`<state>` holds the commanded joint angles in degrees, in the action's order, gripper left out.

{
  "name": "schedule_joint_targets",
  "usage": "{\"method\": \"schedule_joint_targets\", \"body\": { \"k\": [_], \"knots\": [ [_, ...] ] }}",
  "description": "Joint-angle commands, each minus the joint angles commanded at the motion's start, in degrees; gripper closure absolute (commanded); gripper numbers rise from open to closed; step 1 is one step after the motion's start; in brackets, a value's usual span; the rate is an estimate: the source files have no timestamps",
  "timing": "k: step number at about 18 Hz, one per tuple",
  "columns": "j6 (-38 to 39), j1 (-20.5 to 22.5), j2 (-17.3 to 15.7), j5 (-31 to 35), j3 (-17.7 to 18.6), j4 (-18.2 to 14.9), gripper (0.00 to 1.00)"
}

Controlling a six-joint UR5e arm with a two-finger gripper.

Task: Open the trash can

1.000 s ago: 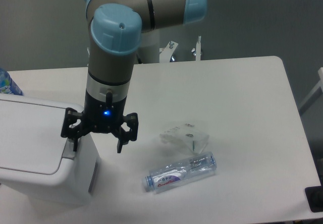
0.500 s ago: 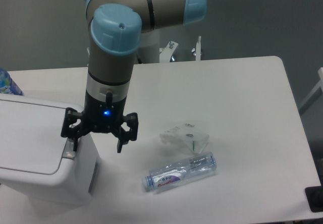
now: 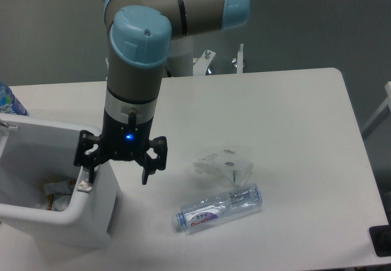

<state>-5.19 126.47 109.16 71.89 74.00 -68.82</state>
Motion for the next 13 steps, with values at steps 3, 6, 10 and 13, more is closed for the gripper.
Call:
{"method": "schedule_joint_targets", "body": {
  "k": [3, 6, 10, 13],
  "knots": [
    [0.0, 0.0, -0.4, 0.0, -0.1, 0.1, 0.00],
    [-0.1, 0.2, -1.2, 0.0, -0.2, 0.7, 0.00],
    [-2.3, 3.0, -2.9, 1.4, 0.3, 0.8, 0.00],
    [-5.7, 6.6, -4.2, 4.1, 2.2, 1.0, 0.00]
  ]
}}
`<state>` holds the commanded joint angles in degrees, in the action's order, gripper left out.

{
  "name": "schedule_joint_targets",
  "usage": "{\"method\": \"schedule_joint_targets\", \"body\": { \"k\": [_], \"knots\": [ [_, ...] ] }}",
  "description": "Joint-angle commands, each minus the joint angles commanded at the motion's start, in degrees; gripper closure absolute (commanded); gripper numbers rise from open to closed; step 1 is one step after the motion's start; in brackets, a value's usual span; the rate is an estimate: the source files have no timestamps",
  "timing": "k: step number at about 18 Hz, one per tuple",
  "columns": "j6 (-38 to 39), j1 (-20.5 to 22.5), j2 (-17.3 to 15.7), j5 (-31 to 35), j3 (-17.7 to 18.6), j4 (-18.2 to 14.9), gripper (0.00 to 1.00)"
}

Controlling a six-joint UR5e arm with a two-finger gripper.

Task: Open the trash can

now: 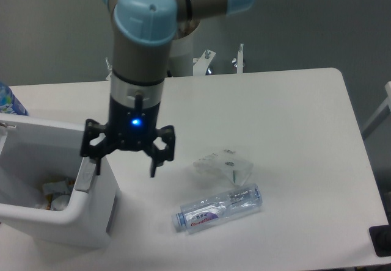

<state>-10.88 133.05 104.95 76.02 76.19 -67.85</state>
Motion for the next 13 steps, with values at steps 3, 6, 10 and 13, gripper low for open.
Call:
{"method": "schedule_joint_targets", "body": {
  "k": [3, 6, 10, 13],
  "knots": [
    [-5.4, 3.6, -0.4, 1.9, 0.2, 0.3, 0.00],
    [-12.4, 6.4, 0.1, 3.8, 0.3, 0.0, 0.00],
    [-22.1, 9.2, 1.8, 7.7, 0.9, 0.1, 0.00],
    [-31.5, 13.6, 3.9, 8.3, 1.2, 0.2, 0.00]
  ]
}}
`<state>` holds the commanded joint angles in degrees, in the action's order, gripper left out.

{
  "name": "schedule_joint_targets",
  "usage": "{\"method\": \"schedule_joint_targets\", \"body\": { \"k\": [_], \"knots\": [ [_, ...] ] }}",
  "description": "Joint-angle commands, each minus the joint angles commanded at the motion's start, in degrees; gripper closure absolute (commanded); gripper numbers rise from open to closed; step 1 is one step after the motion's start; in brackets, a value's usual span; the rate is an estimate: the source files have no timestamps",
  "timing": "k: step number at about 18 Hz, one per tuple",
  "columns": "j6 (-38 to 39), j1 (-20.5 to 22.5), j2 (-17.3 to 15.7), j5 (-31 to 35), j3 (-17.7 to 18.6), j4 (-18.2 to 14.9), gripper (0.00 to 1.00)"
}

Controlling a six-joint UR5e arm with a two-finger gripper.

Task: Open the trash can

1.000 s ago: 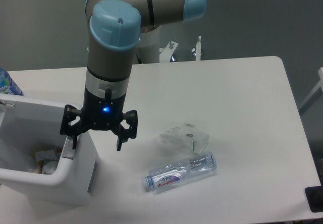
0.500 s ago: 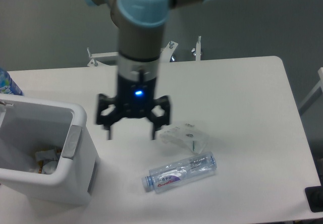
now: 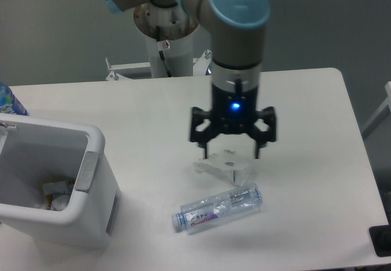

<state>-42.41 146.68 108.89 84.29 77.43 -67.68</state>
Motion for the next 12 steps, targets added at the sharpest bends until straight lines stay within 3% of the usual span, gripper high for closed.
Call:
{"method": "schedule_joint_targets", "body": {
  "k": [5, 7, 12],
  "knots": [
    [-17.4, 6.3, 4.0, 0.2, 1.8, 0.1, 0.00],
    [-22.0, 6.5, 4.5, 1.9, 1.7, 0.2, 0.00],
    [-23.7, 5.6, 4.7, 4.6, 3.1, 0.3, 0.00]
  ]
}}
